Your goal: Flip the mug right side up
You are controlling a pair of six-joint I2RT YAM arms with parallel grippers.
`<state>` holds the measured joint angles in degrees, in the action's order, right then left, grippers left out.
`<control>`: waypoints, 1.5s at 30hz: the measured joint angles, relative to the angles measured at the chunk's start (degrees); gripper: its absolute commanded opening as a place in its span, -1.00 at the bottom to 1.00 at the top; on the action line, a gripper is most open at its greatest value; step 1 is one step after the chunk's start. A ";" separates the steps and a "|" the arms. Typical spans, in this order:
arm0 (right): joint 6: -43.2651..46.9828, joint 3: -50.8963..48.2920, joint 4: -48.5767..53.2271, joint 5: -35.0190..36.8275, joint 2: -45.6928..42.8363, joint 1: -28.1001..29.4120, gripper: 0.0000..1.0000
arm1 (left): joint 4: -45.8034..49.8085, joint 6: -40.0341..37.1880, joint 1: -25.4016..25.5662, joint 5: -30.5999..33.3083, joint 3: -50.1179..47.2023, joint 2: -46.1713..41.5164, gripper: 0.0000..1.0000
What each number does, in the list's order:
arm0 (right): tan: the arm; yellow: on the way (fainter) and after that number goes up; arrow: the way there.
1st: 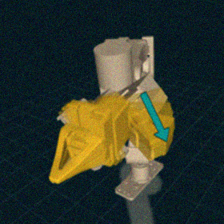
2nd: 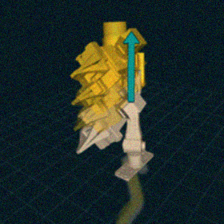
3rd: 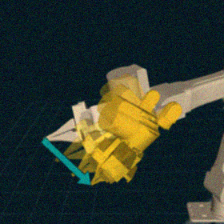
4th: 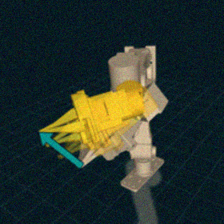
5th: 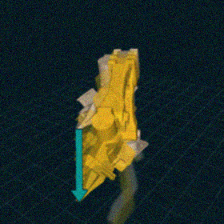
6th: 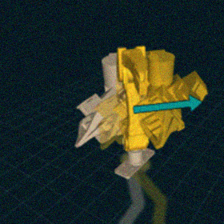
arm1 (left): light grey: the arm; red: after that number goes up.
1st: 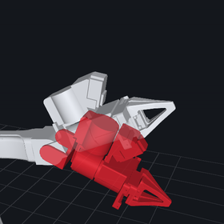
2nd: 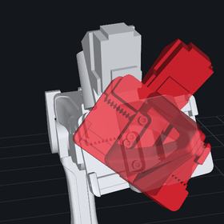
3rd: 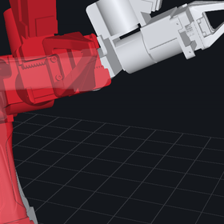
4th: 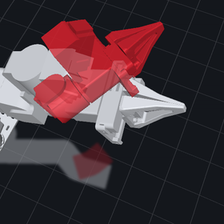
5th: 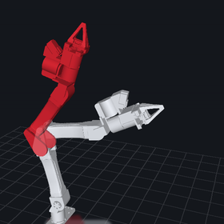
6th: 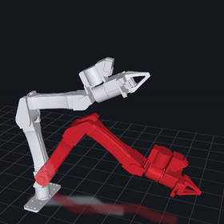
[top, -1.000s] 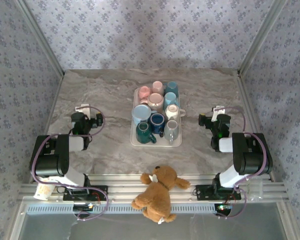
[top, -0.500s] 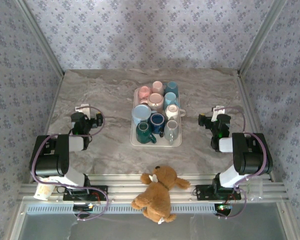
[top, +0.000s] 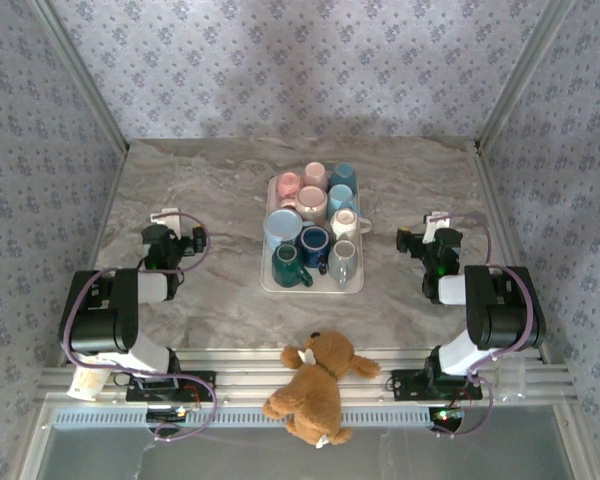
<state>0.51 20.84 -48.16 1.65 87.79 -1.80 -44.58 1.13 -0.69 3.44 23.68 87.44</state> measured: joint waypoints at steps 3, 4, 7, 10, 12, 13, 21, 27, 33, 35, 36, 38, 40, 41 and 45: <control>-0.04 0.61 8.87 2.84 -8.66 1.25 1.00 | 10.56 0.42 1.68 4.96 3.34 -3.32 1.00; -0.26 1.60 12.68 3.32 -12.85 1.55 1.00 | 15.08 0.57 2.45 6.51 5.46 -5.38 1.00; -2.23 8.79 23.93 3.41 -24.20 1.97 0.95 | 28.02 2.60 4.28 9.05 14.82 -12.59 0.99; -4.87 19.08 34.93 1.55 -29.42 1.97 0.82 | 37.81 6.14 4.61 7.28 25.38 -18.01 0.98; -6.64 25.68 42.38 -1.60 -30.40 1.97 0.69 | 43.58 8.72 4.59 3.50 31.69 -20.20 0.91; -7.34 27.82 45.24 -3.34 -30.45 2.01 0.64 | 45.75 9.35 4.66 1.38 33.75 -20.72 0.90; -6.62 33.86 68.32 -18.73 -30.27 9.33 0.56 | 62.10 7.28 8.72 -22.27 37.81 -21.53 0.93; -3.96 33.86 77.77 -20.52 -30.14 18.99 0.66 | 65.26 4.33 10.21 -35.52 34.93 -23.30 0.94; -6.21 33.92 80.43 -20.04 -25.35 22.80 0.70 | 64.98 4.48 13.84 -43.41 31.74 -21.07 1.00; -7.56 34.18 81.57 -19.06 -22.60 23.58 0.69 | 64.76 4.76 16.00 -44.65 31.74 -19.34 1.00; -8.48 34.34 82.18 -18.43 -21.09 23.96 0.69 | 64.46 4.94 17.18 -45.05 31.71 -18.38 1.00; -10.29 34.60 82.99 -17.33 -18.84 24.41 0.69 | 63.87 5.20 18.97 -45.72 31.71 -16.85 1.00; -12.00 34.84 83.32 -16.83 -17.07 24.74 0.69 | 63.52 5.62 20.33 -46.05 31.71 -15.61 1.00; -13.05 35.10 83.38 -16.39 -16.13 24.92 0.71 | 63.25 5.66 20.85 -46.12 31.71 -14.95 0.99; -16.57 36.52 83.34 -15.13 -12.81 26.36 0.76 | 62.07 6.05 22.12 -46.12 31.71 -13.60 1.00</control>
<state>-16.05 57.36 35.18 -13.47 74.98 24.56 17.50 7.18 21.43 -42.68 55.40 73.84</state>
